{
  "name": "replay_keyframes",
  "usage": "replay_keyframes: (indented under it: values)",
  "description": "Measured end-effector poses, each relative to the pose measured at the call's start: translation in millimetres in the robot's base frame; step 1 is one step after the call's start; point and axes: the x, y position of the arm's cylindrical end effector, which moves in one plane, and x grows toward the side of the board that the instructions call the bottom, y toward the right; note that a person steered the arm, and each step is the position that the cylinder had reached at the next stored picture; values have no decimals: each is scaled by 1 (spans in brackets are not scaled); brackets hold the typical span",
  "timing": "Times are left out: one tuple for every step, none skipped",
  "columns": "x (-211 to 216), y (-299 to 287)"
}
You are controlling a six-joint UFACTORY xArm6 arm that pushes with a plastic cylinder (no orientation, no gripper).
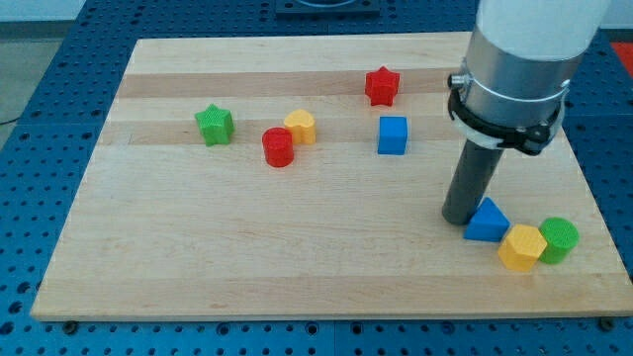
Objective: Move the green star towards bottom right
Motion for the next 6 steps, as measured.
replay_keyframes:
  values:
    - [0,-6]
    - [0,0]
    - [0,-6]
    - [9,-53]
    - [10,-183]
    - [-2,-311]
